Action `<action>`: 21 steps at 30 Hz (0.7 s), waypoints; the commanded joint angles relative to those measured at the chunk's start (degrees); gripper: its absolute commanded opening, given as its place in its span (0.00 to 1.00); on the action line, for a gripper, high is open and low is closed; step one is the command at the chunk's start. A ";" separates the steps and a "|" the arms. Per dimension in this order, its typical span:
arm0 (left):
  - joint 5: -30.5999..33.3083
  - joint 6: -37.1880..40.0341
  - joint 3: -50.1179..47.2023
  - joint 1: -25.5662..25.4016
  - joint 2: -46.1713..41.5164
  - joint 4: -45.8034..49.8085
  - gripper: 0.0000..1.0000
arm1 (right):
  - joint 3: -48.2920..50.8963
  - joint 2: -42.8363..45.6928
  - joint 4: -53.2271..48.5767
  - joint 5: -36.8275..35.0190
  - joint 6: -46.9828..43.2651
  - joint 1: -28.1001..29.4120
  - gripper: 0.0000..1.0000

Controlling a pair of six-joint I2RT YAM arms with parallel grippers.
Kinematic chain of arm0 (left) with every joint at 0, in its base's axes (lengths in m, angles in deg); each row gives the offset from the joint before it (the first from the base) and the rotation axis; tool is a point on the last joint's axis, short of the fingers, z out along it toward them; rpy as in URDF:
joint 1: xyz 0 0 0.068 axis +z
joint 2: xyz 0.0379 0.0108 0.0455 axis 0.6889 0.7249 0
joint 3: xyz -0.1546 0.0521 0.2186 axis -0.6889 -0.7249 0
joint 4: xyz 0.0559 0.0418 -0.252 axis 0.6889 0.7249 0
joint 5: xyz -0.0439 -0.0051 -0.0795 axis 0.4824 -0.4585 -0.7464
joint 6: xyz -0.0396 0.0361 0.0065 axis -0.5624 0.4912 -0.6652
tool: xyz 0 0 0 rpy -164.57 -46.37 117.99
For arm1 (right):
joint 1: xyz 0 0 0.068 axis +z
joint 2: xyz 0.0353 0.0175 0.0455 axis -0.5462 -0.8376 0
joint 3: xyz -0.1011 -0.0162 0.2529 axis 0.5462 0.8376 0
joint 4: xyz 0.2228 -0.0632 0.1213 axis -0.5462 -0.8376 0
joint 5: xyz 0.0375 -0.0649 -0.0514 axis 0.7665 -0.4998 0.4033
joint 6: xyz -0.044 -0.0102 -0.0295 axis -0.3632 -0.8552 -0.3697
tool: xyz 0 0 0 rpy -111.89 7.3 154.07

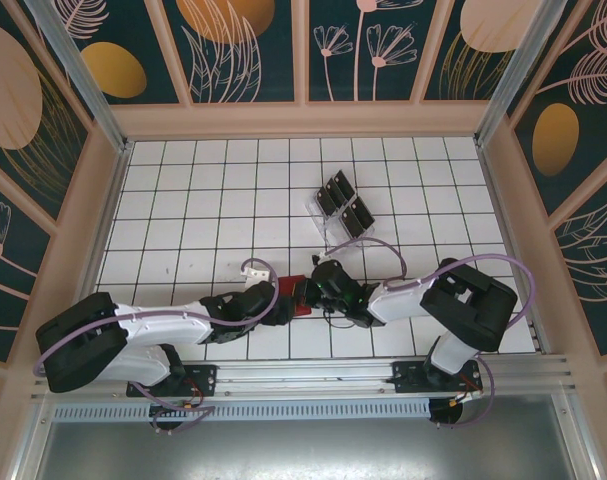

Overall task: Put the credit cards into the card holder
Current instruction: Close the button on the card holder, then reset both arms

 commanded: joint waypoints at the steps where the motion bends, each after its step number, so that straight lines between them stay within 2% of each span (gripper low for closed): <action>1: -0.18 -1.50 -0.05 0.48 -1.90 6.86 0.96 | -2.51 -1.33 -15.57 1.29 -2.63 1.22 0.07; 3: 3.59 -2.54 1.02 0.53 -5.31 9.36 0.98 | -6.96 -0.03 -17.51 1.18 -4.92 0.17 0.23; 5: 8.56 -3.57 2.51 0.58 -9.17 12.39 0.98 | -11.35 1.55 -19.06 1.40 -7.04 -1.21 0.35; 9: 20.99 -2.96 7.54 0.97 -16.78 18.56 0.99 | -19.04 5.59 -21.39 2.32 -10.52 -4.58 0.51; 11: 24.95 -0.89 9.86 2.65 -19.99 19.27 0.99 | -22.18 7.53 -23.72 3.33 -12.10 -6.93 0.59; 15: 26.78 6.59 13.55 12.55 -24.16 16.97 0.99 | -24.79 13.21 -28.47 4.36 -15.24 -12.75 0.72; 16: 28.53 9.43 13.72 14.27 -24.77 15.24 0.99 | -24.53 15.10 -29.30 4.10 -15.83 -14.33 0.77; 18: 32.81 16.63 13.59 17.21 -25.77 9.25 0.99 | -23.11 20.06 -30.53 3.63 -17.60 -18.68 0.81; 21: 32.07 24.53 12.31 24.17 -25.76 0.45 0.99 | -20.13 26.98 -32.70 0.70 -20.69 -26.42 0.99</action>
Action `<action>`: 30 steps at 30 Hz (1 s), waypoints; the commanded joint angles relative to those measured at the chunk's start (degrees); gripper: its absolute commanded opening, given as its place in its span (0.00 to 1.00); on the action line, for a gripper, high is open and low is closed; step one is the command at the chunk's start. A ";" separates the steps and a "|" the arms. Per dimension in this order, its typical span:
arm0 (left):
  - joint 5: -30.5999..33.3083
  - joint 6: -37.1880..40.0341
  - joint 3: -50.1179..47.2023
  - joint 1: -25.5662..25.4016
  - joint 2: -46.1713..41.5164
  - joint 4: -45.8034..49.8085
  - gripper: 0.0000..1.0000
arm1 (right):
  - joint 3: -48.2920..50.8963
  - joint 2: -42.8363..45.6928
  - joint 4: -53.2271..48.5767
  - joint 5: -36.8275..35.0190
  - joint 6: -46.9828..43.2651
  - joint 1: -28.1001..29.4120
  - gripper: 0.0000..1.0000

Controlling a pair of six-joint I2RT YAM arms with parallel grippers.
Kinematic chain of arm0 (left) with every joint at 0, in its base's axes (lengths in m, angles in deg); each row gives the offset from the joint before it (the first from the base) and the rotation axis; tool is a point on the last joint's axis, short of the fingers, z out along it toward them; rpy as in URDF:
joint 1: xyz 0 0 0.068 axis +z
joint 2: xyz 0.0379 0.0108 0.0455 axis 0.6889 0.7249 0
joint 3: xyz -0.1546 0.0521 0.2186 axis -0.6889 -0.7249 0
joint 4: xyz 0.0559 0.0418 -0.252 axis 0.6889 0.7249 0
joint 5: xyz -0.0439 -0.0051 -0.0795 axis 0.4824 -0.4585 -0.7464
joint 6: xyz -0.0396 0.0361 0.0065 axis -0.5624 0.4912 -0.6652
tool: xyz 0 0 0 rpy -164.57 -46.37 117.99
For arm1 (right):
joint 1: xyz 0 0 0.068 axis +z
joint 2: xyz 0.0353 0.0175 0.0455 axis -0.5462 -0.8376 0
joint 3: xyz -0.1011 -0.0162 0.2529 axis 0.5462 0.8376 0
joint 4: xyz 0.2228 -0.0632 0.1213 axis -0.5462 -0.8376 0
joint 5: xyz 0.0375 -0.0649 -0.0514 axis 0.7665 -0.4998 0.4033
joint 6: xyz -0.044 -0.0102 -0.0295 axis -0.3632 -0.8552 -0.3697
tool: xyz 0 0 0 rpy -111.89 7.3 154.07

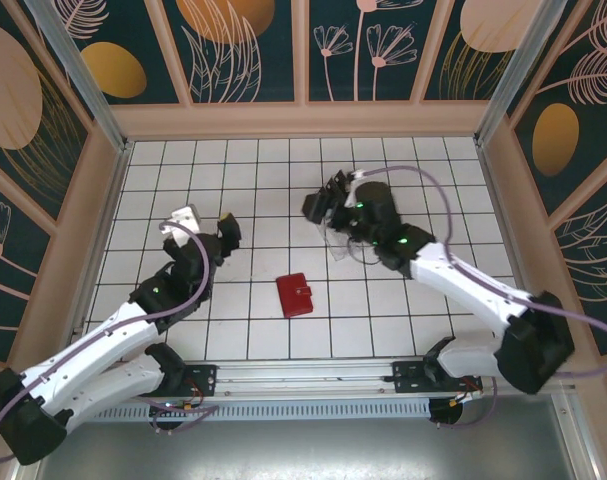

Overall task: Put the credit cards into the card holder
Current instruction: Reset both arms

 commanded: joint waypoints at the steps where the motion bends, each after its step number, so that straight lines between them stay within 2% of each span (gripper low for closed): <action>1: 2.75 13.28 -1.39 6.72 0.33 -10.88 0.99 | 3.54 7.34 -5.59 -3.71 -6.13 -7.47 0.99; 4: 0.97 18.84 -4.16 12.36 1.75 -18.27 0.99 | 7.35 12.23 -5.91 -8.55 -11.24 -16.42 0.99; 7: -0.20 23.19 -8.40 17.13 3.40 -25.52 0.99 | 13.81 16.34 -0.04 -13.02 -17.83 -23.68 0.99; 11: -4.19 24.76 -16.08 23.76 5.55 -36.32 0.99 | 23.98 20.68 13.70 -20.45 -25.16 -29.75 0.99; 15: -8.89 28.41 -23.38 28.07 10.94 -51.66 0.99 | 29.04 17.79 21.44 -21.97 -29.67 -34.34 0.99; 20: -14.16 29.99 -26.26 31.83 24.14 -69.31 0.98 | 34.58 7.58 34.87 -19.68 -32.58 -38.13 0.99; 22: -16.83 30.73 -24.07 32.87 27.13 -69.71 0.98 | 36.54 3.65 41.55 -17.87 -33.10 -38.74 0.99; 25: -22.65 34.33 -23.50 34.11 31.73 -75.82 0.99 | 39.81 -2.44 53.83 -15.37 -35.26 -39.06 0.99; 27: -25.49 33.95 -24.01 35.16 34.91 -79.49 0.99 | 40.21 -4.68 58.09 -12.71 -36.46 -39.41 0.99; 28: -26.67 33.67 -24.51 35.73 36.17 -81.91 0.98 | 41.57 -5.86 63.66 -10.98 -36.47 -39.65 0.99; 30: -30.01 32.01 -24.39 37.91 38.13 -81.86 0.99 | 43.11 -8.33 70.71 -7.67 -34.29 -40.58 0.99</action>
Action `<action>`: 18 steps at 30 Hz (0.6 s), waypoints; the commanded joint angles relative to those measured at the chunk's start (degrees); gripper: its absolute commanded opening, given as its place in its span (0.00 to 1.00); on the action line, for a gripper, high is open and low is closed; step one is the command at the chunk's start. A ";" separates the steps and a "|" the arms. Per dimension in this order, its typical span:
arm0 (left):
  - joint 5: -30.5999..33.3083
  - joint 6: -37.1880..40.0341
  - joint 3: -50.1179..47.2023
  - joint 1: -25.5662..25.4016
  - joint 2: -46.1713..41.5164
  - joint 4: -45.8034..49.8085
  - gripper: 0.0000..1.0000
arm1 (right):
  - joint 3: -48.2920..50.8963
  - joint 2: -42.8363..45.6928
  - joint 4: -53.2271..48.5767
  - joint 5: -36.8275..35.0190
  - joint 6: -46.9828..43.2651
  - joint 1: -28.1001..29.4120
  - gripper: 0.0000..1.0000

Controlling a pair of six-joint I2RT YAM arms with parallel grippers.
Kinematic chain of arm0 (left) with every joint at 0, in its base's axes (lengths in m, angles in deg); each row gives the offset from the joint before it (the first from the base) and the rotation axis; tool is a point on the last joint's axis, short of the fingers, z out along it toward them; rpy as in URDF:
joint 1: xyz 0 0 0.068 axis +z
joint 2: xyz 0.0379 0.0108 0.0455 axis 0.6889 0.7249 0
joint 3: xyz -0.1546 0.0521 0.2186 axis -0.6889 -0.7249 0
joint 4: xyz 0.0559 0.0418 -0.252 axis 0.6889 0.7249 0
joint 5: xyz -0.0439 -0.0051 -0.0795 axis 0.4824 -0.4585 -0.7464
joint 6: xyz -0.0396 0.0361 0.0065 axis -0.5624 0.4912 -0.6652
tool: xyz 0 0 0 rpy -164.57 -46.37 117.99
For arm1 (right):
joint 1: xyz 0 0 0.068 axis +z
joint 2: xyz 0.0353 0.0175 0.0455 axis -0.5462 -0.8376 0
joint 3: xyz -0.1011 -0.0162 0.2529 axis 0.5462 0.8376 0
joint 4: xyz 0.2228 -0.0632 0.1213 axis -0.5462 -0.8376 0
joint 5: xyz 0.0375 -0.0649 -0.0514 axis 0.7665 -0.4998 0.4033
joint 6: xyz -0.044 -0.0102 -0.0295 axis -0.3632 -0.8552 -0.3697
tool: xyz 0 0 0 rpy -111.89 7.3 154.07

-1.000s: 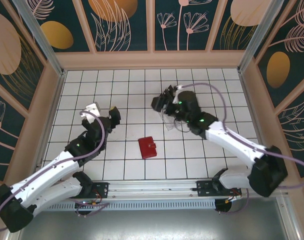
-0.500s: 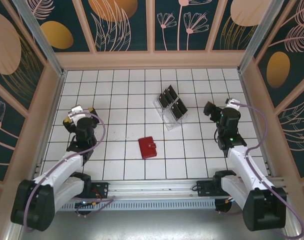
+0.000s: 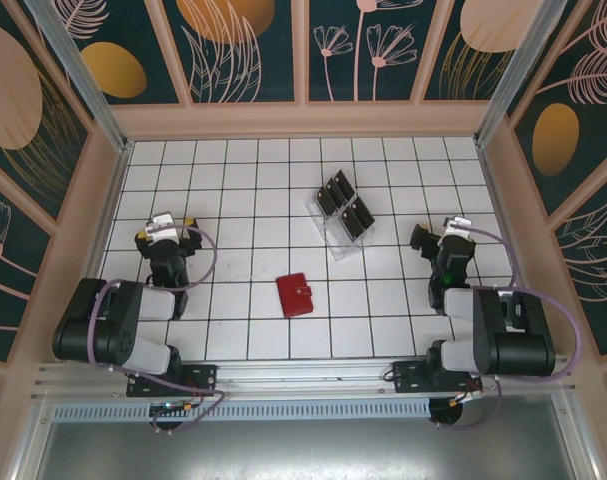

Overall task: Put the credit cards into the card holder
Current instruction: Reset both arms

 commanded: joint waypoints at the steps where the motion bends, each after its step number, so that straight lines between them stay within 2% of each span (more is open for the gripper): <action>1: -7.04 0.29 0.18 2.22 3.59 -11.42 0.99 | 2.37 -3.91 22.49 5.79 -0.97 -1.04 0.99; 2: -7.87 0.01 0.93 2.47 2.22 -7.45 0.99 | 3.45 -6.49 26.52 6.14 -1.08 -0.90 0.99; 4: -8.37 0.20 0.77 2.71 2.77 -8.71 0.99 | 6.60 -13.41 40.49 6.41 -1.50 -0.90 0.99; 5: -8.82 0.21 1.18 2.76 2.44 -7.08 0.99 | 6.12 -12.50 37.94 7.05 -1.11 -1.12 0.99; 6: -8.86 0.16 1.26 2.80 2.83 -7.68 0.99 | 4.21 -10.69 31.08 7.56 -0.79 -1.40 0.99; 9: -9.74 -0.06 1.74 3.24 2.93 -6.65 0.99 | -0.54 -11.18 22.89 9.69 -1.34 -1.54 0.99; 12: -9.80 -0.06 1.75 3.31 2.87 -6.55 0.98 | -0.13 -11.64 24.47 9.23 -1.56 -1.39 0.99; 13: -9.79 -0.07 1.75 3.31 2.88 -6.60 0.99 | 0.17 -11.63 25.04 7.12 -1.66 -0.77 0.99; 15: -9.83 -0.10 1.73 3.31 2.93 -6.53 0.99 | 1.33 -11.78 27.54 -2.69 -1.32 1.69 0.99; 18: -9.83 -0.07 1.84 3.32 2.92 -6.43 0.99 | 1.98 -11.77 28.91 -2.63 -2.92 2.81 0.99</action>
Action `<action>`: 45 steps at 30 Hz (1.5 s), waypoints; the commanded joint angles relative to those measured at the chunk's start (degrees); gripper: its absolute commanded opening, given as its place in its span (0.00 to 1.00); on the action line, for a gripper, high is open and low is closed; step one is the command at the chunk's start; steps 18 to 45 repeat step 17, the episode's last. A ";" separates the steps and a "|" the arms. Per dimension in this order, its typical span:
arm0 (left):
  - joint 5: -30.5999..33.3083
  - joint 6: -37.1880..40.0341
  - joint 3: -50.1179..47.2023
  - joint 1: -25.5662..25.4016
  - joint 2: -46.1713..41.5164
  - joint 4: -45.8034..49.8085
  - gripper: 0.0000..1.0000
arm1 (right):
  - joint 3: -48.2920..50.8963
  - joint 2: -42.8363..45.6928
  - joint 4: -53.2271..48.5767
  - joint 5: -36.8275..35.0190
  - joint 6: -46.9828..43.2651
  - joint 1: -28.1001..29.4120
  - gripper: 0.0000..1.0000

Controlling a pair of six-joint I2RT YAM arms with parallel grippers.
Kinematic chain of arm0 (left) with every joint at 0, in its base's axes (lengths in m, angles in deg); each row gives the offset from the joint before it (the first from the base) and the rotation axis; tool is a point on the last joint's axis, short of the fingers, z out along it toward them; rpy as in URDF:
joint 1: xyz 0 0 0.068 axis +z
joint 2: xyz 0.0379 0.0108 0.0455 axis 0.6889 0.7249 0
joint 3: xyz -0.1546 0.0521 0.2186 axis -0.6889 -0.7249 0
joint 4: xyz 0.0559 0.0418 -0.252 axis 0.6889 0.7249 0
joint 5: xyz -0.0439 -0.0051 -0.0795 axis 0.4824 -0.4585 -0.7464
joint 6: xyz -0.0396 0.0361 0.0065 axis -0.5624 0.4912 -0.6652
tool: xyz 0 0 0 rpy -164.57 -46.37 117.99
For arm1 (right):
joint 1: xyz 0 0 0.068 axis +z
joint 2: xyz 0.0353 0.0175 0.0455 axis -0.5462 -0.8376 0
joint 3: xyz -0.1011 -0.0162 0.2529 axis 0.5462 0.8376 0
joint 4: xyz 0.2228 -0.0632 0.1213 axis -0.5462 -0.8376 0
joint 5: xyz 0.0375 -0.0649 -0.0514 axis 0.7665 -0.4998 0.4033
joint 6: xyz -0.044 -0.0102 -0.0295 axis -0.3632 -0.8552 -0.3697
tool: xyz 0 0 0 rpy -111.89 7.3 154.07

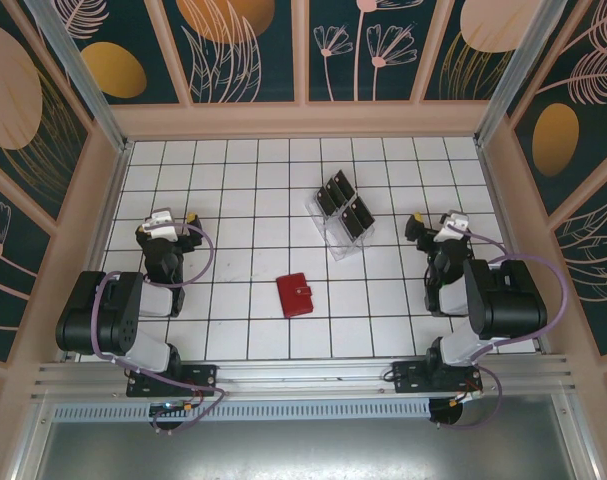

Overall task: Put the credit cards into the card holder
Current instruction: Reset both arms

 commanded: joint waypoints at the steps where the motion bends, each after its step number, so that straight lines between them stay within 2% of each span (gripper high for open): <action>1: -0.96 -0.07 0.98 0.46 0.53 -1.94 0.99 | 1.08 -0.40 5.70 -7.00 -3.74 2.92 0.99; 4: -1.04 -0.15 1.06 0.47 0.61 -1.85 0.99 | 2.92 -0.90 9.96 -8.05 -5.09 4.15 0.99; 6: -1.05 -0.15 1.07 0.52 0.60 -1.77 0.99 | 1.21 -0.68 6.66 -7.10 -4.56 3.61 0.99; 9: -1.13 -0.16 1.24 0.57 0.69 -1.60 0.99 | -2.04 0.02 -1.48 4.34 -1.87 -1.53 0.99; 45: -1.24 -0.26 1.24 0.65 0.64 -1.59 0.99 | -1.61 -0.22 -0.08 3.06 -2.90 -0.54 0.99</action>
